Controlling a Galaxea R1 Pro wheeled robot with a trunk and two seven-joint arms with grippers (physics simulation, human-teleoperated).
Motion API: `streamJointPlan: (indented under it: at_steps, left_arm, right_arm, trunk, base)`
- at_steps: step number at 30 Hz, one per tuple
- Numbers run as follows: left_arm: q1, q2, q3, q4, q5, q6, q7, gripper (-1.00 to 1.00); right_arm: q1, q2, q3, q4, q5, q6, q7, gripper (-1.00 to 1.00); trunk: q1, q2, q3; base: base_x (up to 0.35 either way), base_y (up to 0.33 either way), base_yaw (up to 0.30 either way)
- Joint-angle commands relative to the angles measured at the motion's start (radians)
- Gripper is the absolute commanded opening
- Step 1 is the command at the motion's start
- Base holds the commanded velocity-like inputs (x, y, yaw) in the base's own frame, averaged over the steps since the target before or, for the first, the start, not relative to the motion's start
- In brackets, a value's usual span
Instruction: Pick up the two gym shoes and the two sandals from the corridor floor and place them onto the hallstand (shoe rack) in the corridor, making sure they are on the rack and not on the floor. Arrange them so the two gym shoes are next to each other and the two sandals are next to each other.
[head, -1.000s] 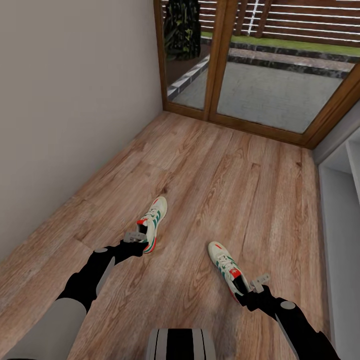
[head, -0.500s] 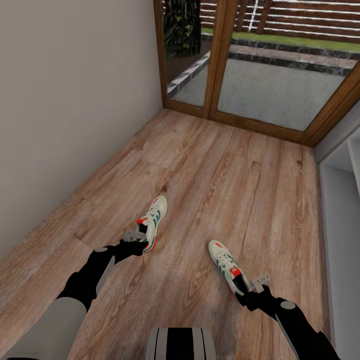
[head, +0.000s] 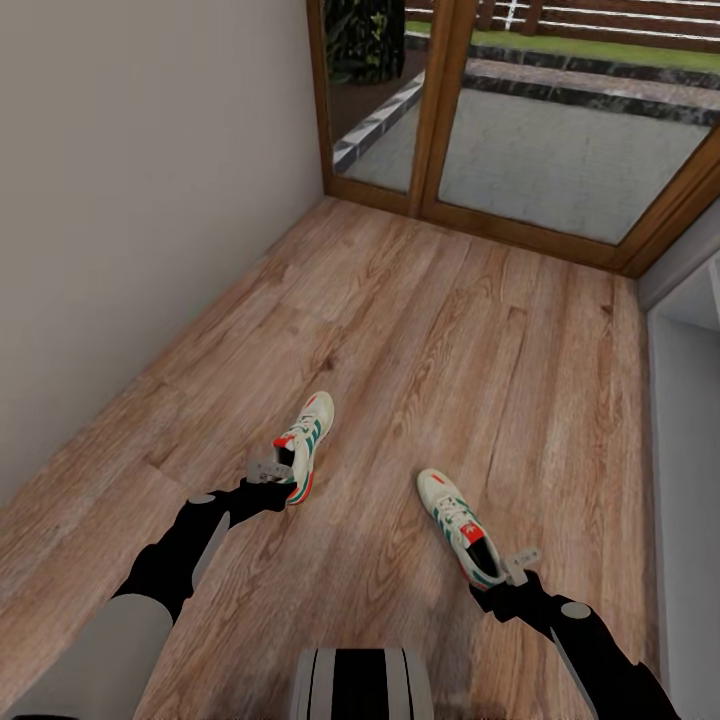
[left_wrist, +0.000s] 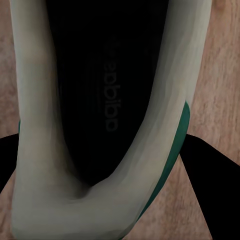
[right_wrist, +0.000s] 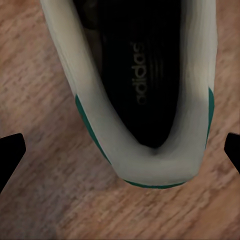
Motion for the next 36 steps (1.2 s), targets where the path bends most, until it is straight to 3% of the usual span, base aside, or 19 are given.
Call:
streamJointPlan:
  at_steps: [1,9,13,36]
  left_arm:
    - [0.000,0.001,-0.002,-0.002,0.002,0.006,-0.001,-1.00]
    - [0.002,0.002,-0.002,-0.002,0.002,0.006,-0.001,-1.00]
    - [0.001,0.002,0.000,-0.002,0.002,0.006,-0.001,-1.00]
    - [0.004,0.001,0.001,-0.002,0.001,0.004,0.000,-1.00]
  right_arm:
    - [0.000,0.001,-0.004,-0.002,0.009,0.004,0.008,1.00]
    - [0.000,0.001,-0.004,-0.002,0.009,0.004,0.008,1.00]
    - [0.000,0.001,-0.004,-0.002,0.009,0.004,0.008,1.00]
    - [0.000,0.001,-0.004,-0.003,0.009,0.004,0.008,1.00]
  trunk:
    - [0.000,0.000,-0.002]
    - [0.000,0.000,-0.005]
    - [0.002,-0.001,-0.021]
    - [0.002,-0.001,-0.021]
  base:
    - [0.000,0.000,0.000]
    - [0.000,0.000,0.000]
    - [0.000,0.000,0.000]
    - [0.034,-0.019,0.000]
